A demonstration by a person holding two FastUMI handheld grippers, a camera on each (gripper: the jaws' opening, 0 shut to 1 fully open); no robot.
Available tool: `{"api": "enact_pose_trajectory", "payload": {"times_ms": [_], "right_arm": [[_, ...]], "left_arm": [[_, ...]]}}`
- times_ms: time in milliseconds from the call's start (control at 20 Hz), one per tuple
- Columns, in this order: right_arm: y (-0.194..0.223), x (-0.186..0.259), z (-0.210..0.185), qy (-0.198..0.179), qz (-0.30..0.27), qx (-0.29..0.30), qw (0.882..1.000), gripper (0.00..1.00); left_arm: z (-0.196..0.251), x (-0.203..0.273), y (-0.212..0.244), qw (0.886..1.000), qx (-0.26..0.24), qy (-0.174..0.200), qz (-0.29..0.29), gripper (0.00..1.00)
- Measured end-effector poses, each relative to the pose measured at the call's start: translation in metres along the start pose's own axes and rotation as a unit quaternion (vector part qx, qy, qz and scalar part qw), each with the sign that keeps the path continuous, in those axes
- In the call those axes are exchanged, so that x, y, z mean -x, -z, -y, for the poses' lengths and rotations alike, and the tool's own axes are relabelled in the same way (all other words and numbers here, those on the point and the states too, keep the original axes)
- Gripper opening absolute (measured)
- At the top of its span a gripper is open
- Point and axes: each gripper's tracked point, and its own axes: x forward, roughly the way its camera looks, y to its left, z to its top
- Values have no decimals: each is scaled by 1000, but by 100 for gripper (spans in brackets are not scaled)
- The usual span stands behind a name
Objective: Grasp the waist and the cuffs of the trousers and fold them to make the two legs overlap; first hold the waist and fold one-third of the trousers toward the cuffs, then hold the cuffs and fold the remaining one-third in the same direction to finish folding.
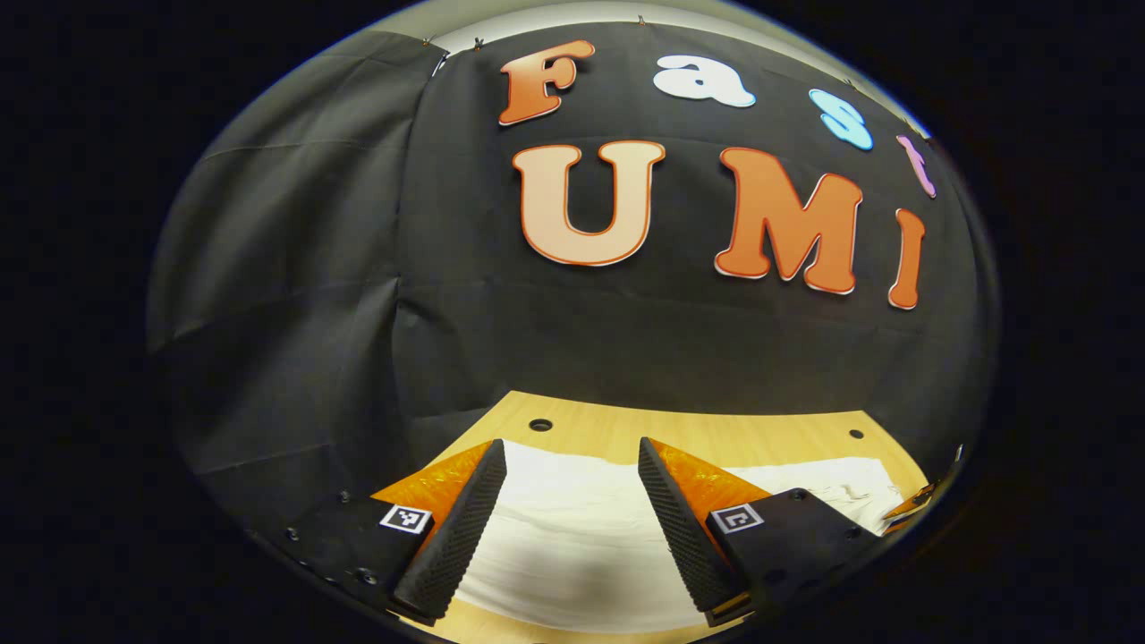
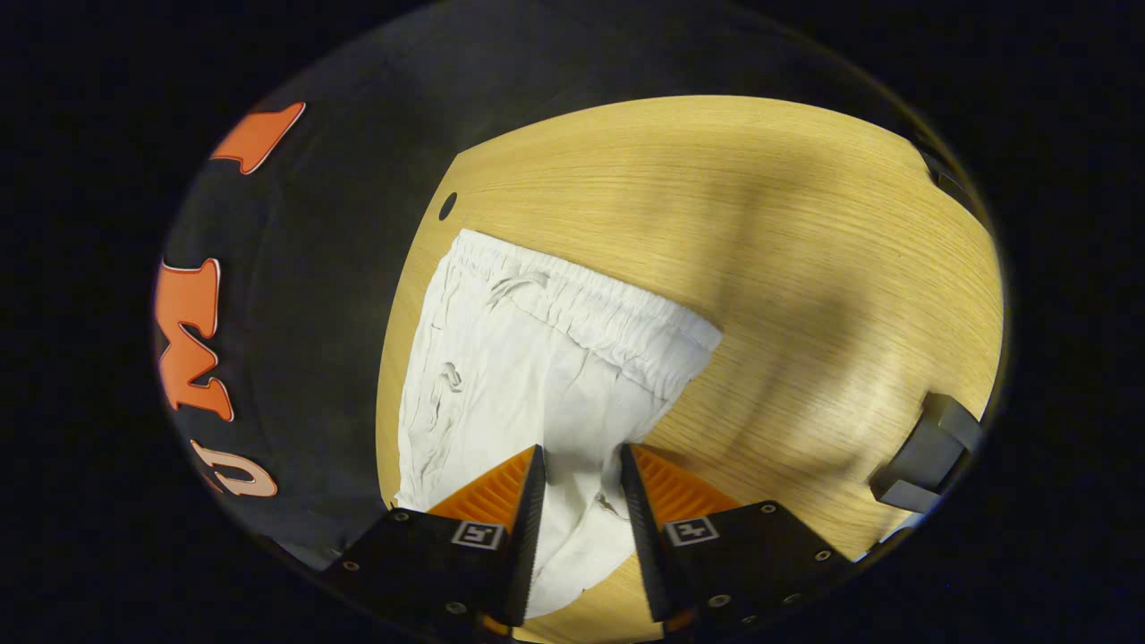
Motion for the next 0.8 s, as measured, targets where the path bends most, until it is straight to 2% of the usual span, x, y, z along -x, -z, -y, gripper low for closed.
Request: {"api": "enact_pose_trajectory", "payload": {"times_ms": [100, 150, 200, 400, 550, 700, 800], "right_arm": [[1, -2, 4, 8, -1, -5, 1000, 14], [1, 0, 4, 5, 2, -10, 1000, 7], [1, 1, 4, 4, 6, -12, 1000, 4], [3, 2, 1, 7, 15, 4, 1000, 1], [2, 4, 0, 13, 13, 16, 1000, 1], [2, 5, -1, 20, 14, 23, 999, 1], [5, 2, 2, 36, 5, 36, 999, 1]], "left_arm": [[-15, -7, 6, 1000, 6, -10, -13, 99], [-21, -11, 12, 1000, 8, -14, -22, 98], [-28, -12, 18, 999, 14, -15, -31, 99], [-55, -22, 44, 995, 53, -27, -78, 98], [-85, -26, 75, 986, 102, -46, -120, 99], [-108, -34, 117, 970, 161, -75, -168, 98], [-115, -35, 147, 951, 217, -90, -202, 100]]}}
